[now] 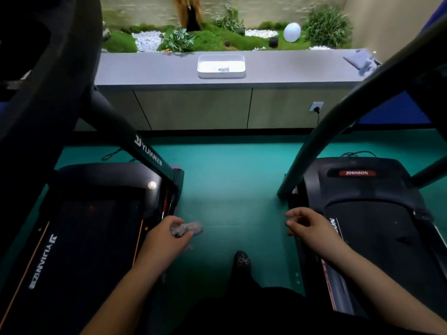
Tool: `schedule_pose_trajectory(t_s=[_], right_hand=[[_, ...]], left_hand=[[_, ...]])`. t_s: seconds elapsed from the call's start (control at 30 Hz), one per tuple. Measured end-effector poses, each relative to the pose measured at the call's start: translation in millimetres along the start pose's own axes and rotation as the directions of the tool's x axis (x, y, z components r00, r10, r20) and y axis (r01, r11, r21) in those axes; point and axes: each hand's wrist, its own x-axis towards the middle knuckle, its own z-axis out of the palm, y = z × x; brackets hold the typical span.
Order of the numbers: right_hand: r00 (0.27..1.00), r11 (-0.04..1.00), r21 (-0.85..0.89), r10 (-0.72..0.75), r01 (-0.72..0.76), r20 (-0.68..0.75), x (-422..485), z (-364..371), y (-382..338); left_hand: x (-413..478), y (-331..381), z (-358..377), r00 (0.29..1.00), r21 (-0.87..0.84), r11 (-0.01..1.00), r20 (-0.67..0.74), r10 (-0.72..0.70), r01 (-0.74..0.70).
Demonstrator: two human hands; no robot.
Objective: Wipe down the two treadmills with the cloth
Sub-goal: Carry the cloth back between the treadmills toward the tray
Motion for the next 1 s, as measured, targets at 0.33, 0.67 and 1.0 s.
schedule_pose_trajectory(t_s=[0.33,0.67,1.0], right_hand=[[0.998,1.0,-0.003,-0.006,0.007,0.065,196.6,-29.5,-98.6],[0.996,0.998,-0.012,0.065,-0.064,0.066,369.8,-6.6,-167.6],[0.995,0.995,-0.002,0.098,-0.098,-0.014,526.0,-12.6,-262.4]], left_hand=[[164.8,111.2,-43.6,0.997,-0.017,1.0,-0.07,-0.013,0.012],[361.1,157.1,-81.7,0.998,-0.003,0.998,-0.005,-0.062,0.062],[557.3,251.0,-131.7,1.0,0.064,0.998,0.023,0.01,-0.011]])
